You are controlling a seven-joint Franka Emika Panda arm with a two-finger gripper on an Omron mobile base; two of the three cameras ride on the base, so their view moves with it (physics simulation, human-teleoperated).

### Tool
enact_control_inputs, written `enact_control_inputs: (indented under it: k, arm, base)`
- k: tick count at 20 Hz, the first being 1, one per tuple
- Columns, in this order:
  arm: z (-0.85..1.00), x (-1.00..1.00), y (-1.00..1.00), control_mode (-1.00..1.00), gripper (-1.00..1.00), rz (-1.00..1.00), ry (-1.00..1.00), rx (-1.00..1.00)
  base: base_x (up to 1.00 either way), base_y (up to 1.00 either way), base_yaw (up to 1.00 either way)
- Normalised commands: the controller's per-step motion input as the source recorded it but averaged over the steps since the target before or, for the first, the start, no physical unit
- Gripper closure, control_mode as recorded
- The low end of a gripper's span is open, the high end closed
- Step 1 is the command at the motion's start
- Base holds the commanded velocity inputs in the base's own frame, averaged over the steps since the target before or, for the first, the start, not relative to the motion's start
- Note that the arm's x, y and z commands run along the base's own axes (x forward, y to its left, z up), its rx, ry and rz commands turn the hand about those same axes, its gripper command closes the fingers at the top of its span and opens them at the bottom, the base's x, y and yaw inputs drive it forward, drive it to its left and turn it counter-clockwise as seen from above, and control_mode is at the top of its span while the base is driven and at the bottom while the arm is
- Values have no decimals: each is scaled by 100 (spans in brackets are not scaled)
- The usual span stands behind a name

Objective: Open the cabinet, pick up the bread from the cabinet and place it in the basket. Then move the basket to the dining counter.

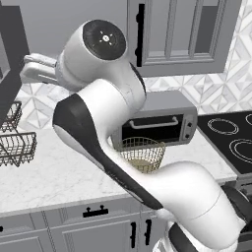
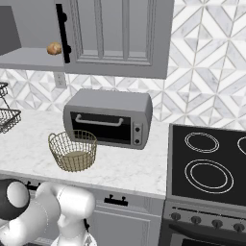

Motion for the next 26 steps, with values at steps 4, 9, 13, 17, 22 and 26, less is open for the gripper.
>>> enact_control_inputs:
  k: [4,9,13,17,22,26]
  arm:
    - [7,-3,-73,-100,-100,-31,18,-16]
    - [-16,0,-38,-100,-100,10,3,-14]
    - [-35,24,-49,-100,-100,17,0,-11]
    - [-44,42,-57,-100,-100,20,0,-8]
    - [-31,71,-32,-100,-100,13,0,-3]
    - [-24,79,-12,-100,-100,2,0,-2]
  base:
    - [0,0,0]
    - [0,0,0]
    - [0,0,0]
    - [0,0,0]
    - [0,0,0]
    - [0,0,0]
